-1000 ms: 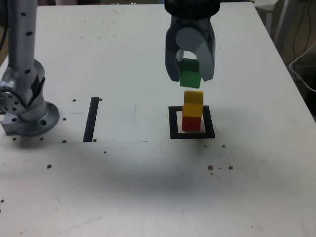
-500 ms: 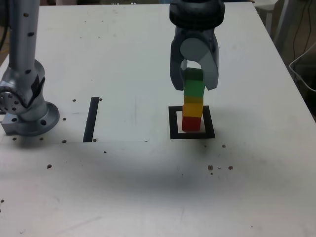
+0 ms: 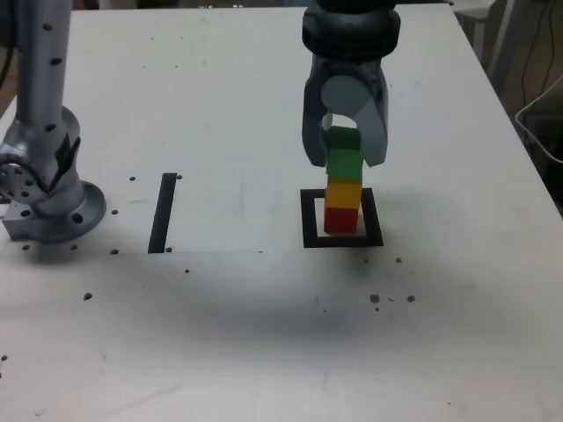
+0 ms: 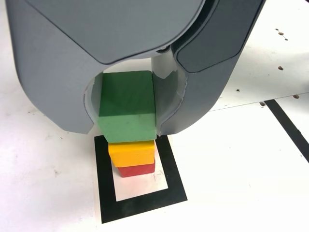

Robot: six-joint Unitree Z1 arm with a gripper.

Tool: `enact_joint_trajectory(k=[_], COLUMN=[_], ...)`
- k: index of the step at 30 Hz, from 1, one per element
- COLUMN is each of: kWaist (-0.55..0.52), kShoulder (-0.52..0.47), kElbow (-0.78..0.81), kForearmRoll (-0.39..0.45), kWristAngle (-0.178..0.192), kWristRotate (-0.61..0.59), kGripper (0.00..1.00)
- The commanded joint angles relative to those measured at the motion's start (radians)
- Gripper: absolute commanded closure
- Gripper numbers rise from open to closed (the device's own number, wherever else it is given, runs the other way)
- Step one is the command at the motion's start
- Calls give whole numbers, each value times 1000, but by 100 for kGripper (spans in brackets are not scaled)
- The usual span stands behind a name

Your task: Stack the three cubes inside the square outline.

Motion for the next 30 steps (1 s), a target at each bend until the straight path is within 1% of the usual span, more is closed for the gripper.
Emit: enact_joint_trajectory(k=[1, 3, 6, 7, 8, 10, 12, 23, 27, 30], kWaist=[-1, -2, -2, -2, -2, -2, -2, -2, -2, 2], kShoulder=[7, 7, 6, 6, 6, 5, 5, -3, -23, -60], kElbow=[3, 5, 8, 9, 10, 11, 11, 11, 11, 21], kForearmRoll=[-2, -2, -3, -3, -3, -3, -3, 1, 12, 15], kWristAngle=[-4, -6, -7, -6, -5, -2, 0, 4, 7, 12], kWristRotate=[-2, -2, -2, -2, -2, -2, -2, -2, -2, -2], kGripper=[71, 56, 27, 18, 11, 3, 1, 1, 1, 1])
